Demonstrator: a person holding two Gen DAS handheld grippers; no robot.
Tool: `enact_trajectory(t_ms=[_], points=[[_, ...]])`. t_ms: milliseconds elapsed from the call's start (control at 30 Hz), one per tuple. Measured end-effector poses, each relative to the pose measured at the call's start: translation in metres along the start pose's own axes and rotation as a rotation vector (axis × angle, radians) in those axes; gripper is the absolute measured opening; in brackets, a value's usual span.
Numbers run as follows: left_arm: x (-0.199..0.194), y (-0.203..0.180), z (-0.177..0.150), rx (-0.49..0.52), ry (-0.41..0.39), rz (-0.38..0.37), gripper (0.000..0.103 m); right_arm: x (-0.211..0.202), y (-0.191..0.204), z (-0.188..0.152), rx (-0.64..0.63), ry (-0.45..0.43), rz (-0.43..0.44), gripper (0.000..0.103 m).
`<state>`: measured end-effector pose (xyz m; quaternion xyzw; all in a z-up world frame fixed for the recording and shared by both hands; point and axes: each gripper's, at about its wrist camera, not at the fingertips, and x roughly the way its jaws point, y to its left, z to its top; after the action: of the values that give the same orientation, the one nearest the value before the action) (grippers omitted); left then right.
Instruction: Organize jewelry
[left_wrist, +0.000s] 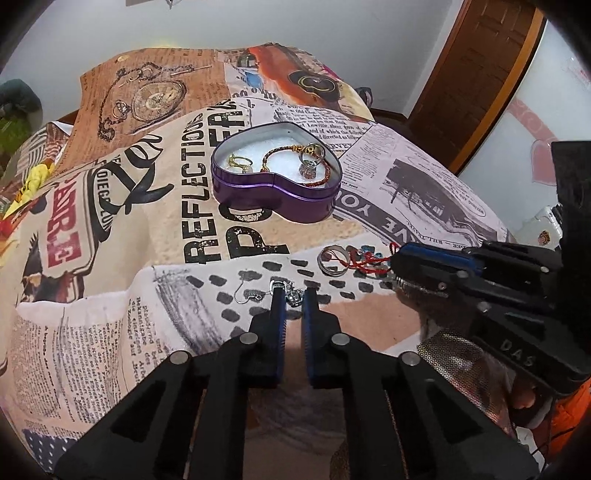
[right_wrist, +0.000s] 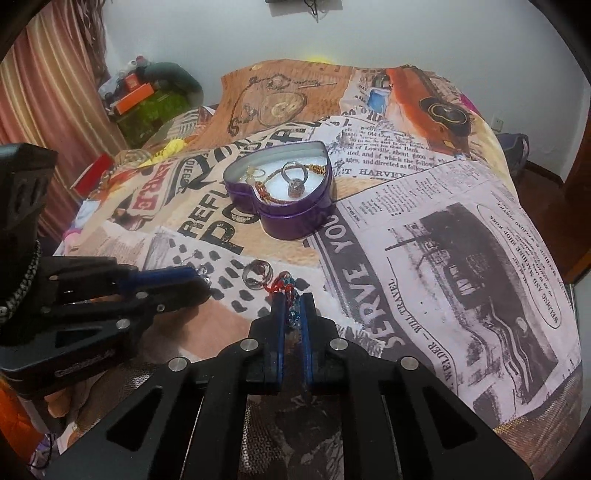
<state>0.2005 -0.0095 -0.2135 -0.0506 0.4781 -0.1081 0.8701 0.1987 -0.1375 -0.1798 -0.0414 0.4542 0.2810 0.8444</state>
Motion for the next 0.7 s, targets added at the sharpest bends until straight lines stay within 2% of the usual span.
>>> enact_trajectory(t_ms=[267, 700], points=[[-0.014, 0.001, -0.001, -0.001, -0.032, 0.014, 0.007, -0.015, 0.0, 0.006, 0.005, -0.039, 0.0, 0.007], [-0.066, 0.005, 0.009, 0.007, -0.14, 0.036, 0.007, -0.051, 0.011, 0.016, -0.007, -0.119, -0.03, 0.007]])
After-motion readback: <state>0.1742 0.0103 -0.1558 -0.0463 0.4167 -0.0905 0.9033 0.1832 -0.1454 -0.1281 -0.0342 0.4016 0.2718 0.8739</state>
